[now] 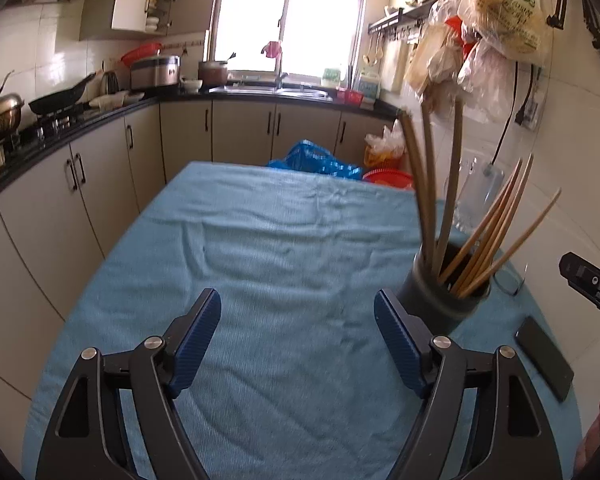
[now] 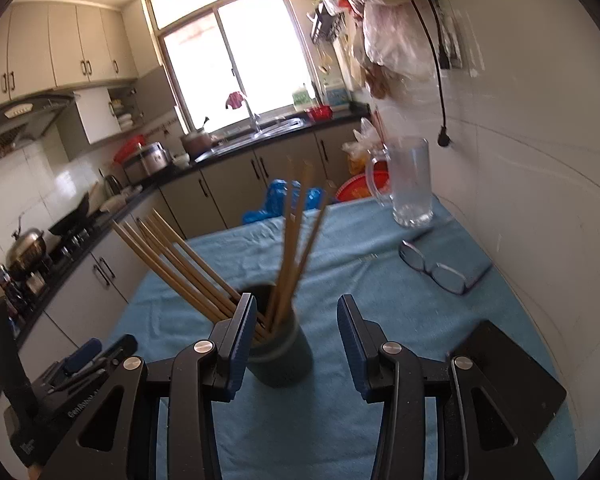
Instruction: Organize utensils
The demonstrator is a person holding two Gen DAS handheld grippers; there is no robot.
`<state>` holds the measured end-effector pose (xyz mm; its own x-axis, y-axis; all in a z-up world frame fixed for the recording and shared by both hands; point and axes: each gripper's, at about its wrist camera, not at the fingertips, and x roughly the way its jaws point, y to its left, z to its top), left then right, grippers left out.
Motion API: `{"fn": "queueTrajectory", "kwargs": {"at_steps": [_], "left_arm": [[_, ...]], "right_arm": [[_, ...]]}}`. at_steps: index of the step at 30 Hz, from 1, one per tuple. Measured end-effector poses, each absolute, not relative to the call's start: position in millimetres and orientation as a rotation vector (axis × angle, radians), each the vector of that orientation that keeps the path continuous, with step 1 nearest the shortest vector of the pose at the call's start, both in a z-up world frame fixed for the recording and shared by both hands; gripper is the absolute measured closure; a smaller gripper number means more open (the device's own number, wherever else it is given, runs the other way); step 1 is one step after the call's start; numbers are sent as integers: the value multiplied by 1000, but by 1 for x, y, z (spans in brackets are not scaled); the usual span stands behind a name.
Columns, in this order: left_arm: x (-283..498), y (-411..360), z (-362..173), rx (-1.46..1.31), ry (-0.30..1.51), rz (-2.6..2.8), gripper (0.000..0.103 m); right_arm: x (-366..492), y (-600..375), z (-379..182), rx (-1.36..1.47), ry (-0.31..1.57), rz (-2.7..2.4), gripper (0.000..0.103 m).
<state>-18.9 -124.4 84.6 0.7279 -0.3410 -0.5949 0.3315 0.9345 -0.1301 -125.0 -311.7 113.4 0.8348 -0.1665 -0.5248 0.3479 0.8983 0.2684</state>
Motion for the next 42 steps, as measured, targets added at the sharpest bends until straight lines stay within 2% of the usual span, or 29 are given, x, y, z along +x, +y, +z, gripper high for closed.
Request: {"fn": "queueTrajectory", "kwargs": {"at_steps": [10,14,22,27,32,37,42], "left_arm": [[-67,-102,48,35,708,-353,21],[-91,-92,55,11,687,-339,15],[-155,-75,61,-8,615,-259,11],[-172,-72,66,-8,618,-267,8],[-187,-73,78,26,541,-249,3],[-194,-81,86,70,511,-286,3],[-204,-72,93,0,484,-384,3]], "right_arm": [[-161,-304,60,375,657,-310,53],[-176,-286,51,373,682,-308,44],[-220,-235,52,286,639,-276,28],[-242,-224,58,278,628,-265,27],[-251,-228,64,289,594,-300,24],[-252,-232,69,284,561,-371,24],[-268,-248,73,323,519,-464,23]]}}
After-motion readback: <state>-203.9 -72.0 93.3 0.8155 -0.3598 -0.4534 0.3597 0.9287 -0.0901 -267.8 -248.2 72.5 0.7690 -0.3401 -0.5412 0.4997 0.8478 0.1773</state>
